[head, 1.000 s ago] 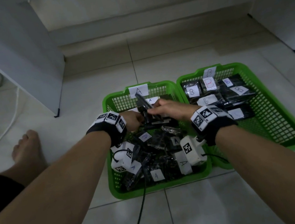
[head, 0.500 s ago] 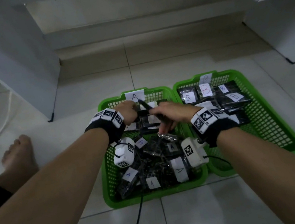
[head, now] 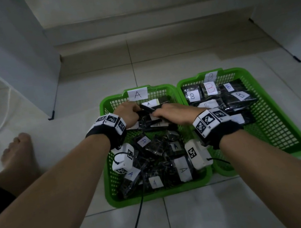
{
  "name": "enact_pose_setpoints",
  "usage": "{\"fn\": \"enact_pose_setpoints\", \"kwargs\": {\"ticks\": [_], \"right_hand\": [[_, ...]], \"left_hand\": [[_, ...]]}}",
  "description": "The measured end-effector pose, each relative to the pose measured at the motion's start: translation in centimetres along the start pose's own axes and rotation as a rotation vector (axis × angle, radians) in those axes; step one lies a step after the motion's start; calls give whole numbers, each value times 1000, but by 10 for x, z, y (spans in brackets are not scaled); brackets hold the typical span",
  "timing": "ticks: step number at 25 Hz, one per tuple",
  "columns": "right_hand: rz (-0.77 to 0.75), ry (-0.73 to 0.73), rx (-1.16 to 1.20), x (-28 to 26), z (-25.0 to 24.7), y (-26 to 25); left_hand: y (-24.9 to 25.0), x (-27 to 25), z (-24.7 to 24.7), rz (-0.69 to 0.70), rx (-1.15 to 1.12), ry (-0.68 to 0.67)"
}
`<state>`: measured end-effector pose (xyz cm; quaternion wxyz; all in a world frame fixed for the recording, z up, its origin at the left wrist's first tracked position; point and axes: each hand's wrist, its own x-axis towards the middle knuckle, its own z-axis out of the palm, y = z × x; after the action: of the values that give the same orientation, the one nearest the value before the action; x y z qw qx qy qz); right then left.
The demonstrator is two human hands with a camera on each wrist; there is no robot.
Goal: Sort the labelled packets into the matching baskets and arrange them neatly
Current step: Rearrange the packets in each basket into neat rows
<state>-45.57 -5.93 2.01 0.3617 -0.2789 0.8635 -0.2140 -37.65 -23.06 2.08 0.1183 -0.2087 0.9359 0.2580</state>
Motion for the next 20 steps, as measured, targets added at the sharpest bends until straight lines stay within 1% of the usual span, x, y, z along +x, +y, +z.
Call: {"fn": "enact_pose_setpoints", "kwargs": {"ticks": [2,5,7,8,9,10,12,14,18,20], "right_hand": [[-44,54,41,0,-6,2],[-101,216,110,-3,-13,6],[-132,317,174,-5,-17,10],[-130,341,205,-5,-18,10],[-122,333,218,-7,-18,10],[-104,293,209,-8,-16,11],[-59,189,141,-8,-9,12],[-10,134,63,-6,-2,10],[20,91,-104,2,5,3],[17,102,-91,3,5,2]], "left_hand": [[-2,-2,1,-1,-50,19],[-4,-2,4,13,-78,65],[-1,0,5,30,-73,-5],[-1,1,7,36,-65,-55],[0,1,8,38,-54,-86],[1,1,8,36,-40,-93],[1,0,7,24,11,-63],[-1,0,7,16,115,-63],[-2,-1,7,36,208,-159],[1,-4,5,77,254,-123]]}}
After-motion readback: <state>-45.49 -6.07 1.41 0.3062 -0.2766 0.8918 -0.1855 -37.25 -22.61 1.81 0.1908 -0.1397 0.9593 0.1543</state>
